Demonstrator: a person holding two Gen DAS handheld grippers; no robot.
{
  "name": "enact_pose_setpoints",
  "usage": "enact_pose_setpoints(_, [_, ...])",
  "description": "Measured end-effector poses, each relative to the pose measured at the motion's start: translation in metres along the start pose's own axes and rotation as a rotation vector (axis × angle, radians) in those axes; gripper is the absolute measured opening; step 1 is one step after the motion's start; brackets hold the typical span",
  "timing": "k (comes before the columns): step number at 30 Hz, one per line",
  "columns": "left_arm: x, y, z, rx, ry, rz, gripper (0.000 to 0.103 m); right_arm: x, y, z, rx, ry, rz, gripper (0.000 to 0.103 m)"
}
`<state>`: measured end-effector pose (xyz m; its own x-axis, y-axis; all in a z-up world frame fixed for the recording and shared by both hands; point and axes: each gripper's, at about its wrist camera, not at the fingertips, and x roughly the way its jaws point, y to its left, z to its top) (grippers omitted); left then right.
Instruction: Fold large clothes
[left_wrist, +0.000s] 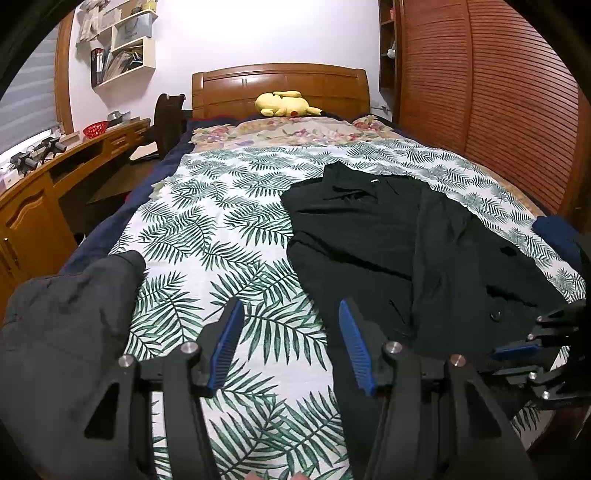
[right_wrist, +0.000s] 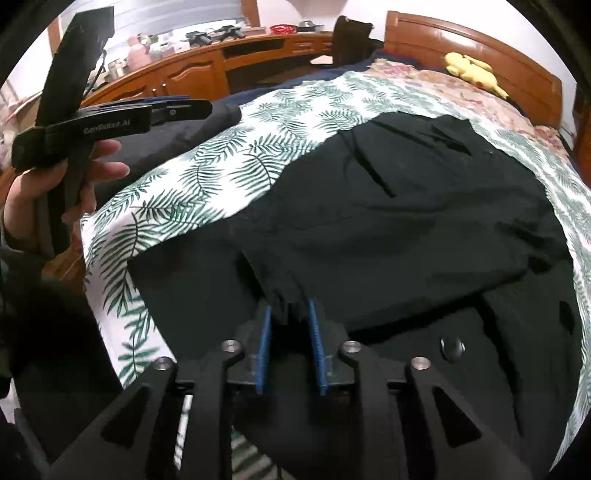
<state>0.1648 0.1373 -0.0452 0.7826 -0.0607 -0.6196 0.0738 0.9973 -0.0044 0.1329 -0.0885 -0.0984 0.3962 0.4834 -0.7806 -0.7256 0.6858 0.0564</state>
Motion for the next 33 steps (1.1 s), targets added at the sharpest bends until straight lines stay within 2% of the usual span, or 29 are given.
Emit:
enact_pose_setpoints(1, [0.001, -0.002, 0.0, 0.005, 0.002, 0.0, 0.053, -0.003, -0.001, -0.004, 0.002, -0.005, -0.004, 0.035])
enact_pose_setpoints(4, [0.003, -0.007, -0.002, 0.02, 0.007, 0.001, 0.053, -0.013, -0.008, -0.014, 0.026, -0.033, -0.012, 0.046])
enact_pose_setpoints(16, [0.005, -0.031, -0.007, 0.073, 0.018, 0.007, 0.053, -0.053, -0.072, -0.063, 0.169, -0.078, -0.195, 0.048])
enact_pose_setpoints(23, [-0.006, -0.055, -0.024, 0.087, 0.042, -0.006, 0.053, -0.091, -0.107, -0.097, 0.252, -0.099, -0.285, 0.048])
enact_pose_setpoints(29, [-0.021, -0.073, -0.029, 0.101, 0.055, -0.009, 0.053, -0.118, -0.122, -0.124, 0.268, -0.11, -0.349, 0.048])
enact_pose_setpoints(33, [-0.022, -0.079, -0.045, 0.116, 0.091, 0.004, 0.053, -0.131, -0.132, -0.142, 0.297, -0.116, -0.363, 0.049])
